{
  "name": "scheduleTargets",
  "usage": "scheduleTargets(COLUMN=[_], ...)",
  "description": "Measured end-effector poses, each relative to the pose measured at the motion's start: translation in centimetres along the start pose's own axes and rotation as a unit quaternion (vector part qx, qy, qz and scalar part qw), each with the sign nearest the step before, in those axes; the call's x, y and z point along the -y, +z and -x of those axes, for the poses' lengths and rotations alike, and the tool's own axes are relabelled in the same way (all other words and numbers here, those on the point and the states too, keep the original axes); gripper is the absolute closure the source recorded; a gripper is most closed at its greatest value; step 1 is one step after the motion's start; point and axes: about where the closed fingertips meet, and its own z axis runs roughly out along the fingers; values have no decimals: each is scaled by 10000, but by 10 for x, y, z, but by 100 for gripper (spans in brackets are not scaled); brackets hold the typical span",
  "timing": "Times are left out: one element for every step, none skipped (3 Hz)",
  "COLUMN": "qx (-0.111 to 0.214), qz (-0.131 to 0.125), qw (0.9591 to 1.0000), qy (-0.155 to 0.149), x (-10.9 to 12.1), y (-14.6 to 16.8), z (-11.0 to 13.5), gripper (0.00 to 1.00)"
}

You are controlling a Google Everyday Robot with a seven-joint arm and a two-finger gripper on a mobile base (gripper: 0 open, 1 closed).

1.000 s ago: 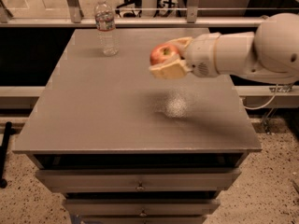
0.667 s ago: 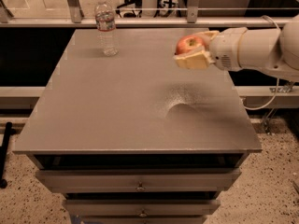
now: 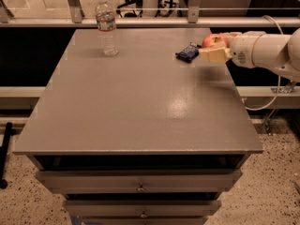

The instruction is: Move apple near rxbar blueberry

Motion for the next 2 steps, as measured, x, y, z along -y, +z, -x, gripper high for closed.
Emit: scheduleTargets(qx=[-21, 70], qz=[-178, -188], qw=[9997, 9995], qy=[151, 253], x=[21, 30], y=[6, 15], z=[-17, -29], gripper=[100, 100])
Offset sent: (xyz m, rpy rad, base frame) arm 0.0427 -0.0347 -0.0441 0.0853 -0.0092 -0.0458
